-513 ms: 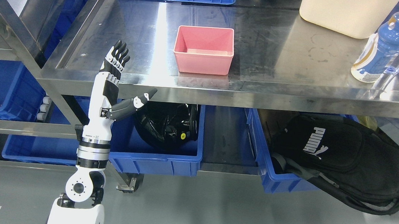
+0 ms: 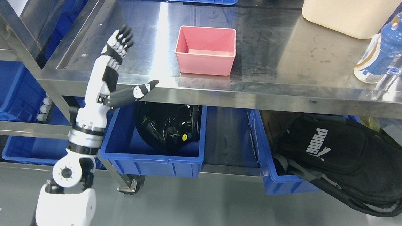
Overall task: Place storage box into left shelf container
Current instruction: 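Raise the left hand up toward the pink box on the shelf top, then reach the left hand into the pink box and hook its rim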
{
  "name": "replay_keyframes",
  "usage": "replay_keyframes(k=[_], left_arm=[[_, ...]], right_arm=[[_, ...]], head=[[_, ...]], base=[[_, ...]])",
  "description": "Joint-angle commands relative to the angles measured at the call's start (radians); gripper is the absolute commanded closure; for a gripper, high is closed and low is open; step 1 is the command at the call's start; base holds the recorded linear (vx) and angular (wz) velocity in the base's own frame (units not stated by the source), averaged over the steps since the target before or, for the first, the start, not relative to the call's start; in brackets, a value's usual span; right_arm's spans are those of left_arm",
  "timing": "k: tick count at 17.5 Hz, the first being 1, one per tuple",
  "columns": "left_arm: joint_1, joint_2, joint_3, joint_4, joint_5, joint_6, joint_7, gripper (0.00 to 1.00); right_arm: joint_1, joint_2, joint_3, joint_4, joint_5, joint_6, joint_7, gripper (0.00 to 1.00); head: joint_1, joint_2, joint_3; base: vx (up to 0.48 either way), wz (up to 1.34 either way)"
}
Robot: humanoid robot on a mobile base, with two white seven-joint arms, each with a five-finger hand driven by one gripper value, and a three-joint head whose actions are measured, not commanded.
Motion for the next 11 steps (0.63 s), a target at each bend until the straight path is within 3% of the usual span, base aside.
replay_keyframes(k=[1, 4, 6, 8, 11], left_arm=[[-0.278, 0.248, 0.043, 0.051, -0.075, 0.134, -0.261, 0.00], [-0.443, 0.326, -0.102, 0.119, -0.167, 0.136, -0.363, 0.01], [-0.532, 0.368, -0.276, 0.147, -0.173, 0.141, -0.388, 0.01], [-0.601, 0.378, -0.426, 0.200, -0.204, 0.141, -0.406, 0.01], [-0.641, 0.343, -0.531, 0.291, -0.238, 0.153, -0.428, 0.02]], right_arm=[[0.009, -0.017, -0.005, -0.017, 0.002, -0.001, -0.001, 0.00], [0.009, -0.017, -0.005, -0.017, 0.002, -0.001, -0.001, 0.00], [0.009, -0.017, -0.005, -0.017, 0.002, -0.001, -0.001, 0.00], [0.009, -0.017, -0.005, -0.017, 0.002, -0.001, -0.001, 0.00], [0.009, -0.017, -0.005, -0.017, 0.002, -0.001, -0.001, 0.00]], head=[[0.0000, 0.000, 0.000], [0.0000, 0.001, 0.000], [0.0000, 0.001, 0.000], [0.0000, 0.001, 0.000], [0.0000, 0.001, 0.000]], base=[[0.000, 0.00], [0.000, 0.00], [0.000, 0.00], [0.000, 0.00], [0.000, 0.00]])
